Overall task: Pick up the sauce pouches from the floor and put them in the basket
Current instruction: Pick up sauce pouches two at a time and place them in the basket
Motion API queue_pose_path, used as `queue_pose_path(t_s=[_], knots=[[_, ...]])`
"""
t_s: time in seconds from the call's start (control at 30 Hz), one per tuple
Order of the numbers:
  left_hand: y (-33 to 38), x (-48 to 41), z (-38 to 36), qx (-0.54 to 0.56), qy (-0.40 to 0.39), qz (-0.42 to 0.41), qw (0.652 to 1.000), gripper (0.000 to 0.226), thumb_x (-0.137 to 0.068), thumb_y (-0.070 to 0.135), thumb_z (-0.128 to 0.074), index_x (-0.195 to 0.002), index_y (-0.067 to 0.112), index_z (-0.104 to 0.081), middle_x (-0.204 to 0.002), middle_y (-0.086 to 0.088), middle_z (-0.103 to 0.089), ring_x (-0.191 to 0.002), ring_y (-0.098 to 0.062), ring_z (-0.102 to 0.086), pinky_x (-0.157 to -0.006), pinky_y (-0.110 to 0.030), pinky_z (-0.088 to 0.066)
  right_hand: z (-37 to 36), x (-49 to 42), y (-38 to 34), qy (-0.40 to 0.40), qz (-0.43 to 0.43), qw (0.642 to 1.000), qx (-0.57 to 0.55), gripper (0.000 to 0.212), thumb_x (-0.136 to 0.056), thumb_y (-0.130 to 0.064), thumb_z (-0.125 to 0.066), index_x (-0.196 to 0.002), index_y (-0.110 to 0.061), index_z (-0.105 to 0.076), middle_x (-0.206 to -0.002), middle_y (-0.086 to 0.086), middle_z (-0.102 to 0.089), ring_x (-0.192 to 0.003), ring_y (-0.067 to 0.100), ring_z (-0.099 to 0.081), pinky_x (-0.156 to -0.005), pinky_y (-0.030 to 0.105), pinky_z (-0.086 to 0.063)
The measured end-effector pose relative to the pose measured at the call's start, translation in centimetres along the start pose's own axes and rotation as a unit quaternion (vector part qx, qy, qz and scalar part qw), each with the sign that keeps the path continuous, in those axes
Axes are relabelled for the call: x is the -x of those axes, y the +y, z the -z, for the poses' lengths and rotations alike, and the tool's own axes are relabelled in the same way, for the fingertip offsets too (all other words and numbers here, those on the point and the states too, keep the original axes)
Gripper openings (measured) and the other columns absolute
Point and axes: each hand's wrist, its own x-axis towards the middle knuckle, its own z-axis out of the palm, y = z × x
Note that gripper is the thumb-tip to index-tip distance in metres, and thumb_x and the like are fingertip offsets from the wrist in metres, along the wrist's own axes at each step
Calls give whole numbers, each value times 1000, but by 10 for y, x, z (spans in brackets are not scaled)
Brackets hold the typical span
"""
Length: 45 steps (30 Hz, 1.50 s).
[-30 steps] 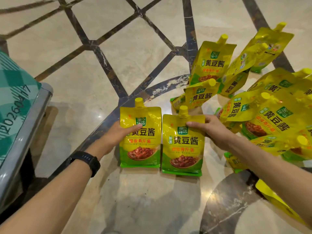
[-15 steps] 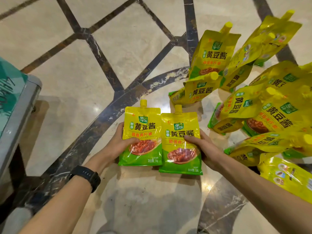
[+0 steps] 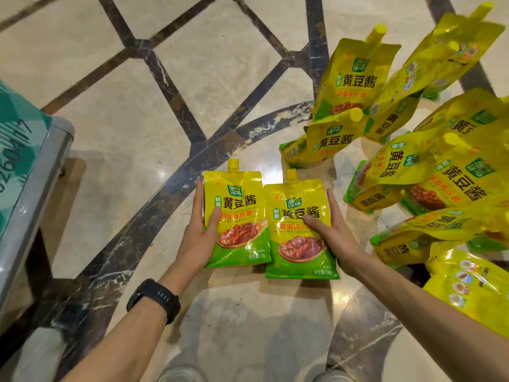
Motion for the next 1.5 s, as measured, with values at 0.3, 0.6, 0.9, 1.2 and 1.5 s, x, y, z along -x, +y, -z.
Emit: queue_pose_path(t_s=[0.3,0.6,0.9,1.2,1.5], knots=[[-14,-7,10,-30,-19,-56,998,66,-104,26,-48,-144,68,-15,-161,18,-28,-145,-15,-37,-111,-54,-42,4,11,-7,-25,147,966,210,41,-98,-14,-60,-132,-36,-60,-131,-14,-62,-122,10,-59,-97,28,-53],[-4,-12,13,-37,-79,-26,996,20,-102,20,-51,-117,33,-55,-130,14,-55,-122,-20,-59,-78,-22,-57,18,11,-2,-73,-29,996,36,73,-62,-10,-85,-129,-31,-64,-123,0,-69,-108,20,-69,-83,33,-59],[4,-11,14,-30,-86,-5,996,62,-72,21,-86,-124,34,-55,-135,18,-48,-129,-11,-45,-86,-9,-45,11,16,-17,-80,-24,996,38,81,-63,2,-86,-133,-31,-61,-125,3,-68,-105,25,-70,-83,39,-60],[160,70,51,14,-41,30,999,81,-53,49,-94,-124,42,-58,-122,24,-62,-114,-4,-61,-91,-33,-55,-2,118,-163,-62,2,997,42,80,-61,0,-89,-130,-33,-63,-120,-9,-70,-108,9,-68,-83,29,-59],[555,227,116,16,-27,-14,999,64,-68,0,-84,-120,26,-59,-116,25,-63,-96,23,-56,-71,0,-45,-6,344,-499,-21,42,999,28,84,-55,-1,-92,-126,-36,-64,-128,-7,-66,-100,16,-71,-80,32,-59]])
